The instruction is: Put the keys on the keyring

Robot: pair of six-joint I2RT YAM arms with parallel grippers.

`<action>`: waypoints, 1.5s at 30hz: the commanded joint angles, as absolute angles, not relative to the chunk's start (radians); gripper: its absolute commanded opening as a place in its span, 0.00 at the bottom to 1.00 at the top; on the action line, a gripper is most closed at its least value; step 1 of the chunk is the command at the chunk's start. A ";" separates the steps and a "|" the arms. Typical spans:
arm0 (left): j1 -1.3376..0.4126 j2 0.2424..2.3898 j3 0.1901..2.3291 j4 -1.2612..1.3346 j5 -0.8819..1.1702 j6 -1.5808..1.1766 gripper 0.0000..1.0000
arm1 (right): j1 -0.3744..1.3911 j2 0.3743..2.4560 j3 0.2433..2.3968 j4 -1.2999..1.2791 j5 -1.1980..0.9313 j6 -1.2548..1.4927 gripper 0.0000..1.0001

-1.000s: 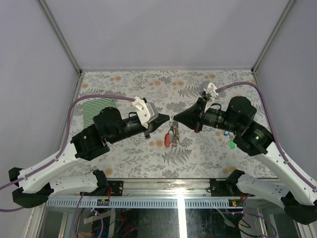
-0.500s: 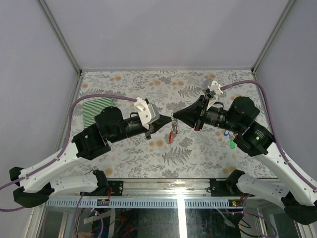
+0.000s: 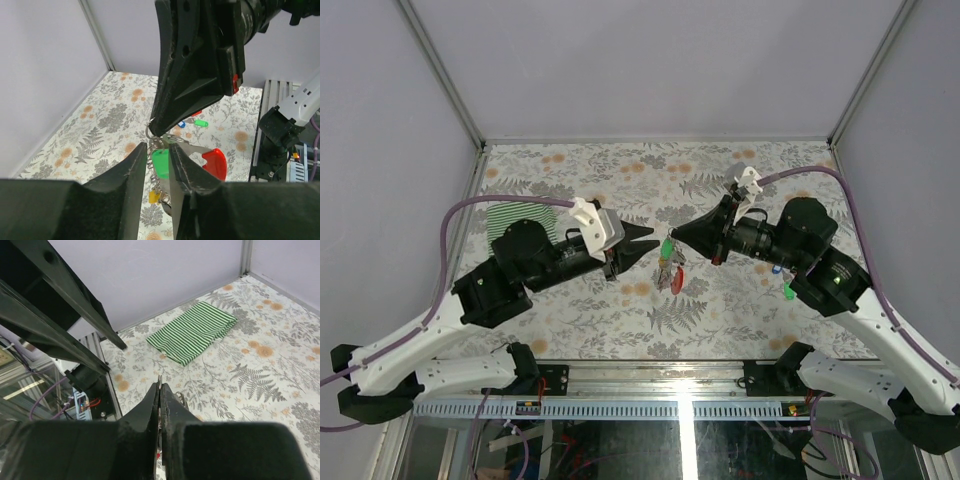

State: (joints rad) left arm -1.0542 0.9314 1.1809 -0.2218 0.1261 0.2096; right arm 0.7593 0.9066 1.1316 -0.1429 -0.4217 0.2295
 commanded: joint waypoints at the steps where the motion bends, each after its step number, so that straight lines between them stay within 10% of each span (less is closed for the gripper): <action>1: -1.061 0.915 1.165 -0.147 0.061 0.180 0.27 | 0.761 0.864 1.142 -0.131 -0.355 0.184 0.00; 25: -0.920 1.023 1.060 -0.133 -0.050 -0.128 0.59 | 0.760 0.885 1.228 -0.772 0.292 0.113 0.00; 45: -0.804 0.910 1.012 -0.244 -0.120 -0.177 0.65 | 0.760 1.401 1.142 -0.444 0.045 0.078 0.00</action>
